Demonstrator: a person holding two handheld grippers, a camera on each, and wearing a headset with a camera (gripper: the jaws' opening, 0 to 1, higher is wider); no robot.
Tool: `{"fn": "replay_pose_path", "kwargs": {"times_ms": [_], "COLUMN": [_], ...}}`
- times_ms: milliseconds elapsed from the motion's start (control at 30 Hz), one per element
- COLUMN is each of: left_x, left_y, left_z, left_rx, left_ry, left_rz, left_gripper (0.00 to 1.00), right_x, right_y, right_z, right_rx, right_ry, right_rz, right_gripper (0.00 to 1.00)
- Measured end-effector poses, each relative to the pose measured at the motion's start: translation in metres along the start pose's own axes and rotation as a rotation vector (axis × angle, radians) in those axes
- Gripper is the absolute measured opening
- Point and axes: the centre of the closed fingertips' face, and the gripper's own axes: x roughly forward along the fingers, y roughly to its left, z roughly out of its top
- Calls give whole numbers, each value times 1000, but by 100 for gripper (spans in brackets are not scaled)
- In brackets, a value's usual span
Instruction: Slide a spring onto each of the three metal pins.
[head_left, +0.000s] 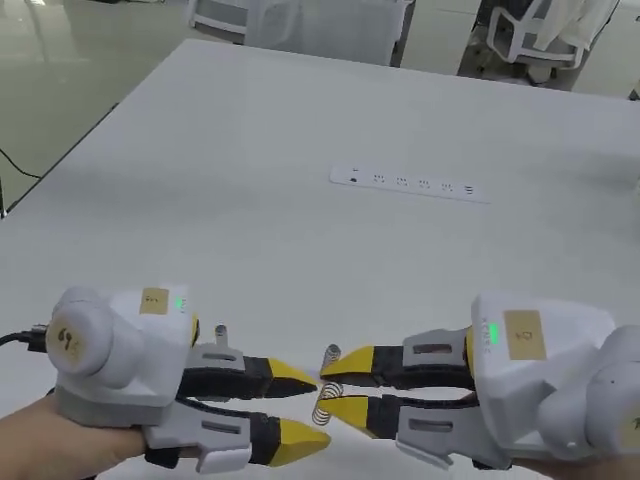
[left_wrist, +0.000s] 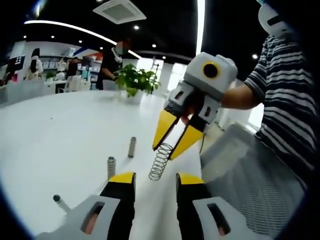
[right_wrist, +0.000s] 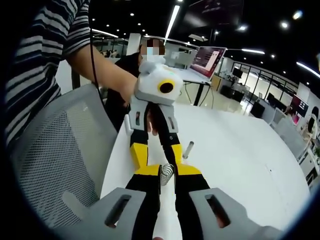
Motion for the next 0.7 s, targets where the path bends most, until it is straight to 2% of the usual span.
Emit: {"fn": "replay_pose_path", "kwargs": {"times_ms": [167, 333, 500, 600, 700], "left_x": [-16, -20, -22, -24, -30], "left_y": [8, 11, 12, 10, 11], "left_z": [-3, -8, -7, -9, -11], "left_rx": [-29, -45, -52, -87, -76], "left_ry": [-21, -16, -27, -25, -21], "left_rz": [57, 81, 98, 98, 119], "left_gripper": [32, 39, 48, 55, 62], "right_x": [1, 2, 1, 0, 0], "right_y": [0, 0, -4, -8, -10], "right_z": [-2, -5, -5, -5, -4], "right_rx": [-5, -12, -13, -12, -13], "right_ry": [7, 16, 15, 17, 20], "right_rz": [1, 0, -16, -31, -34], "right_gripper": [7, 7, 7, 7, 7]}}
